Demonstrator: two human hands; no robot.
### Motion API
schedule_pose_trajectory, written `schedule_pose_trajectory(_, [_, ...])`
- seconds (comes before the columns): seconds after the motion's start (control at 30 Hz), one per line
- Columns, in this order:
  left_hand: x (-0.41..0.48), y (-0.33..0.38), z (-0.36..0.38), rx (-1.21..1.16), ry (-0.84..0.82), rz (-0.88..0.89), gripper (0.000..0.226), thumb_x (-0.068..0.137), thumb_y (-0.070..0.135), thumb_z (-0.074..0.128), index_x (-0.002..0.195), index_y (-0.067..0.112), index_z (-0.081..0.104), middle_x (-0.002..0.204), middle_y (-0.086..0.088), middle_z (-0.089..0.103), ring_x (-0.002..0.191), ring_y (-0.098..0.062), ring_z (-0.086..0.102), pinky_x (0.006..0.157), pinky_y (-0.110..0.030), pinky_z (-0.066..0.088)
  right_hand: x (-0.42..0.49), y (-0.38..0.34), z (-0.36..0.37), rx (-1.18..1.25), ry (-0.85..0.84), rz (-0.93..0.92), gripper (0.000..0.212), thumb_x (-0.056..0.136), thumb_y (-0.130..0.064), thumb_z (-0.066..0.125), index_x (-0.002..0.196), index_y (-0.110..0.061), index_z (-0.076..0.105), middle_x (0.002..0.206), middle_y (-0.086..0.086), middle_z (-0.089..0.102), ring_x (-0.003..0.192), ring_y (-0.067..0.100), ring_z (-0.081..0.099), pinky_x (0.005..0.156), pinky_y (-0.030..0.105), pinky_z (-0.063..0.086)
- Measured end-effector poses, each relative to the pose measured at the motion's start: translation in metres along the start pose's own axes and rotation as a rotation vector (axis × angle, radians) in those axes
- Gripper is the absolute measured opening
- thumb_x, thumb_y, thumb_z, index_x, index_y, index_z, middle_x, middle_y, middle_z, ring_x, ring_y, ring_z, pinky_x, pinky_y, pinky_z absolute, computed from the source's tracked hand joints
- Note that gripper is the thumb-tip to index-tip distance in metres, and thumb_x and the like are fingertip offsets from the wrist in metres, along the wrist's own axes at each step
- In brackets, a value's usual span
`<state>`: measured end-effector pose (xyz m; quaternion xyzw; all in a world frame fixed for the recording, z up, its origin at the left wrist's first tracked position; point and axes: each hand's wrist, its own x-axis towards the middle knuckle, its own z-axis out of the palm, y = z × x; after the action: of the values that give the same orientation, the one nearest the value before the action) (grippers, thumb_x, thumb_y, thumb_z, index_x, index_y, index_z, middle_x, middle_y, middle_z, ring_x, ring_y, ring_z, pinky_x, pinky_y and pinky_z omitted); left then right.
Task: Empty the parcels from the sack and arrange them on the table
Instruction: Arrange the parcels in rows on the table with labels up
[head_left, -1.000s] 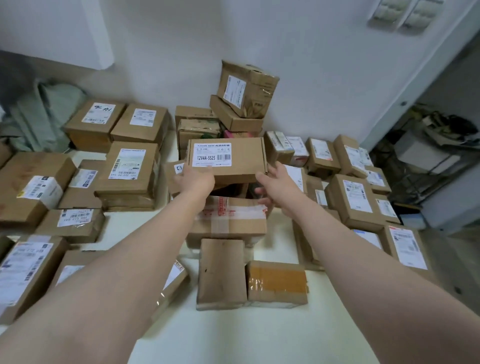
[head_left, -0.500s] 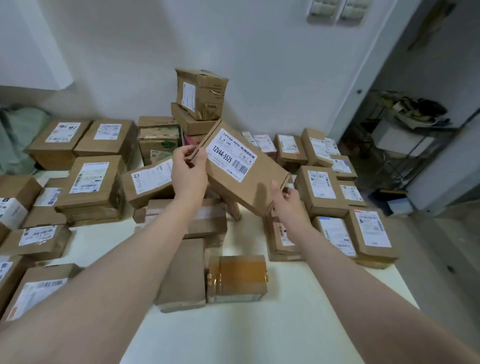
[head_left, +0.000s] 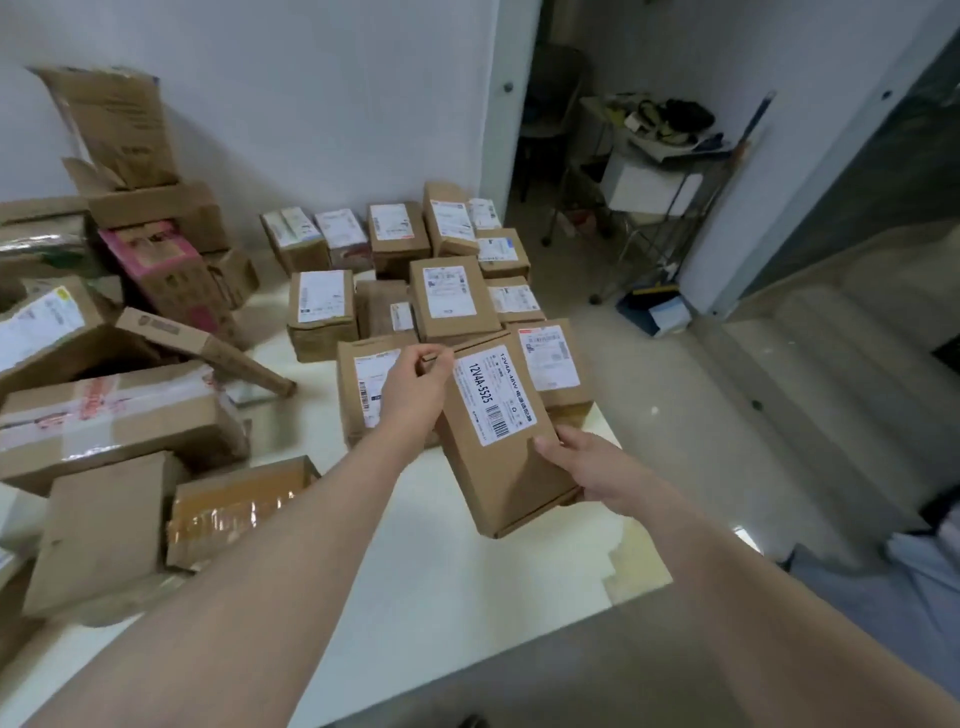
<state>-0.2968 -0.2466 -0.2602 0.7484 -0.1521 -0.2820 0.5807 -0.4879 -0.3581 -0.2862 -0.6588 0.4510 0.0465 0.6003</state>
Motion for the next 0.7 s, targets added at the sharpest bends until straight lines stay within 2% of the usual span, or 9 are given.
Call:
schedule_pose_trajectory(0.07, [-0.01,-0.014,0.028,0.071,-0.117,-0.042,0.019,0.096,0.04,0.056,0.11,0.028,0.06,0.102,0.011,0.061,0.087,-0.01,0.058,0.064,-0.03,0.048,-0.003,0.031,-0.023,0.02,-0.002,0.112,0.036,0.093,-0.045,0.059,0.125,-0.03,0.054,0.121,-0.004,0.064,0.111,0.018,0.061,0.087,0.04,0.057])
schedule_pose_trajectory(0.17, [-0.023,-0.036,0.064,0.149,-0.275,-0.102,0.032,0.095,0.027,0.058,0.127,0.023,0.056,0.105,0.006,0.062,0.088,-0.014,0.059,0.081,-0.034,0.051,-0.007,0.068,-0.049,0.023,0.056,0.253,0.038,0.093,-0.039,0.062,0.127,-0.025,0.052,0.12,0.0,0.064,0.108,0.018,0.061,0.083,0.041,0.058])
schedule_pose_trajectory(0.27, [-0.038,-0.05,0.088,0.223,-0.453,-0.161,0.047,0.096,0.019,0.057,0.142,0.02,0.044,0.133,0.004,0.053,0.11,-0.013,0.053,0.087,-0.027,0.043,-0.005,0.088,-0.056,-0.002,0.117,0.339,0.029,0.095,-0.027,0.059,0.123,-0.02,0.053,0.108,0.004,0.065,0.093,0.02,0.063,0.067,0.033,0.057])
schedule_pose_trajectory(0.37, [-0.044,-0.063,0.097,0.349,-0.512,-0.163,0.056,0.097,0.022,0.057,0.148,0.027,0.035,0.143,0.001,0.042,0.129,-0.018,0.045,0.097,-0.029,0.042,0.005,0.099,-0.053,-0.026,0.216,0.42,0.026,0.094,-0.003,0.051,0.119,0.001,0.057,0.104,0.017,0.064,0.082,0.029,0.065,0.07,0.038,0.059])
schedule_pose_trajectory(0.43, [-0.043,-0.07,0.094,0.399,-0.483,-0.139,0.054,0.097,0.023,0.056,0.147,0.029,0.038,0.149,-0.001,0.04,0.134,-0.02,0.043,0.102,-0.033,0.044,0.013,0.101,-0.05,-0.1,0.227,0.442,0.035,0.094,0.001,0.047,0.129,0.003,0.051,0.125,0.023,0.058,0.105,0.036,0.063,0.08,0.041,0.058])
schedule_pose_trajectory(0.5, [-0.04,-0.074,0.084,0.489,-0.409,-0.082,0.05,0.095,0.023,0.055,0.143,0.029,0.043,0.143,0.0,0.046,0.125,-0.022,0.051,0.093,-0.031,0.049,0.014,0.093,-0.043,-0.233,0.257,0.458,0.038,0.093,-0.003,0.047,0.131,0.001,0.047,0.13,0.021,0.054,0.113,0.037,0.059,0.087,0.041,0.055])
schedule_pose_trajectory(0.57, [-0.033,-0.075,0.068,0.582,-0.295,0.017,0.048,0.092,0.021,0.055,0.139,0.029,0.048,0.137,0.002,0.052,0.121,-0.021,0.054,0.091,-0.032,0.05,0.013,0.079,-0.036,-0.574,0.349,0.435,0.041,0.09,-0.01,0.048,0.13,0.001,0.044,0.128,0.019,0.05,0.118,0.036,0.051,0.098,0.04,0.047])
schedule_pose_trajectory(0.63, [-0.026,-0.074,0.046,0.64,-0.159,0.091,0.045,0.091,0.02,0.057,0.135,0.029,0.052,0.133,-0.001,0.053,0.123,-0.023,0.049,0.097,-0.036,0.046,0.013,0.059,-0.023,-0.771,0.454,0.246,0.04,0.093,-0.017,0.048,0.129,-0.002,0.043,0.128,0.018,0.046,0.12,0.034,0.046,0.102,0.037,0.04])
schedule_pose_trajectory(0.7, [-0.021,-0.071,0.019,0.657,-0.02,0.126,0.041,0.091,0.015,0.057,0.13,0.027,0.056,0.131,-0.005,0.051,0.12,-0.027,0.047,0.1,-0.038,0.044,0.018,0.039,-0.004,-0.676,0.437,0.039,0.032,0.095,-0.022,0.048,0.126,-0.011,0.051,0.125,0.011,0.055,0.114,0.029,0.053,0.091,0.032,0.044])
